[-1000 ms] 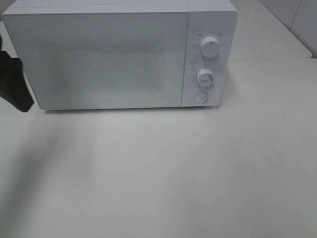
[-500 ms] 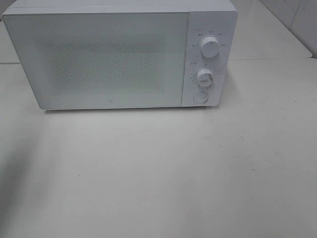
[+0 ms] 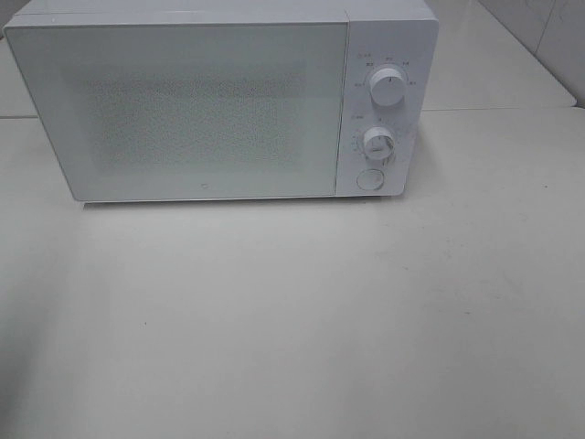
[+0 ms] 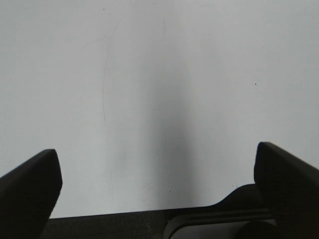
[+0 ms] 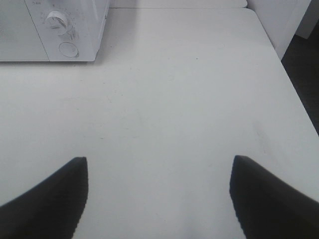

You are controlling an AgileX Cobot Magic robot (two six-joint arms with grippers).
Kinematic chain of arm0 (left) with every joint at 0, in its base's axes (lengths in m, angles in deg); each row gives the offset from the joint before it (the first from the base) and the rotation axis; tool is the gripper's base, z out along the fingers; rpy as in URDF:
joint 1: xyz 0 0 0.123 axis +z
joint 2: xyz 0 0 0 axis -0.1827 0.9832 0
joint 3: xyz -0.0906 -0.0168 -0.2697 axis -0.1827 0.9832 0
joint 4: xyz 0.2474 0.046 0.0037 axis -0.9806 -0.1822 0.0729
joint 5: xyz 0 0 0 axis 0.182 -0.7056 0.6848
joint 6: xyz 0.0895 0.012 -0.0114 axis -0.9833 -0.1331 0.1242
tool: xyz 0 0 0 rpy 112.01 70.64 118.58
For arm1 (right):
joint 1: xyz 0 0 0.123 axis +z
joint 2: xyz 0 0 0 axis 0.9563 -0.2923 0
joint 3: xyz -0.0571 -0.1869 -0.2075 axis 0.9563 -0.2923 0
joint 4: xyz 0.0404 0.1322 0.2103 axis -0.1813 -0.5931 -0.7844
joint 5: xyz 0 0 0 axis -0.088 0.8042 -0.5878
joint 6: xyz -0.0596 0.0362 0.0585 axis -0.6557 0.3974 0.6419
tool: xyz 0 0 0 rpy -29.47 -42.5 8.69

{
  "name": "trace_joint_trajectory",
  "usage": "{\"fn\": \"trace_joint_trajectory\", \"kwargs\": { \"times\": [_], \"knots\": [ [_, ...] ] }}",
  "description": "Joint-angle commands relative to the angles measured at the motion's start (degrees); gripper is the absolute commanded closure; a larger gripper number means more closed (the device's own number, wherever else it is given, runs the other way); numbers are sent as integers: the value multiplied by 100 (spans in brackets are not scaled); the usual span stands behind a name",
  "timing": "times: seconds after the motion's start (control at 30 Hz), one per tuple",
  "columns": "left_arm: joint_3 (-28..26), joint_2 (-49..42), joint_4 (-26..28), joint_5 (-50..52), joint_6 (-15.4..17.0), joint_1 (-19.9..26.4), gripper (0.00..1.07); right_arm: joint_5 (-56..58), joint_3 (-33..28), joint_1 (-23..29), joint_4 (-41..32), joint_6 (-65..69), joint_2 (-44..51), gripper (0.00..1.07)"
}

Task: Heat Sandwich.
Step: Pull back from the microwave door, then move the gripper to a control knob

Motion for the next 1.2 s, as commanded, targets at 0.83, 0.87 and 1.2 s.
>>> {"fn": "trace_joint_trajectory", "kwargs": {
  "times": [0.83,0.87,1.2],
  "knots": [
    [1129,-2681,6,-52,11,-17,5,-52,-6,-17,-34,34,160,31],
    [1129,-2681,6,-52,11,-17,5,-52,-6,-17,-34,34,160,31],
    [1129,-3621,281,-34,23,-120,5,-52,-6,-17,-34,34,160,31]
  ]
}}
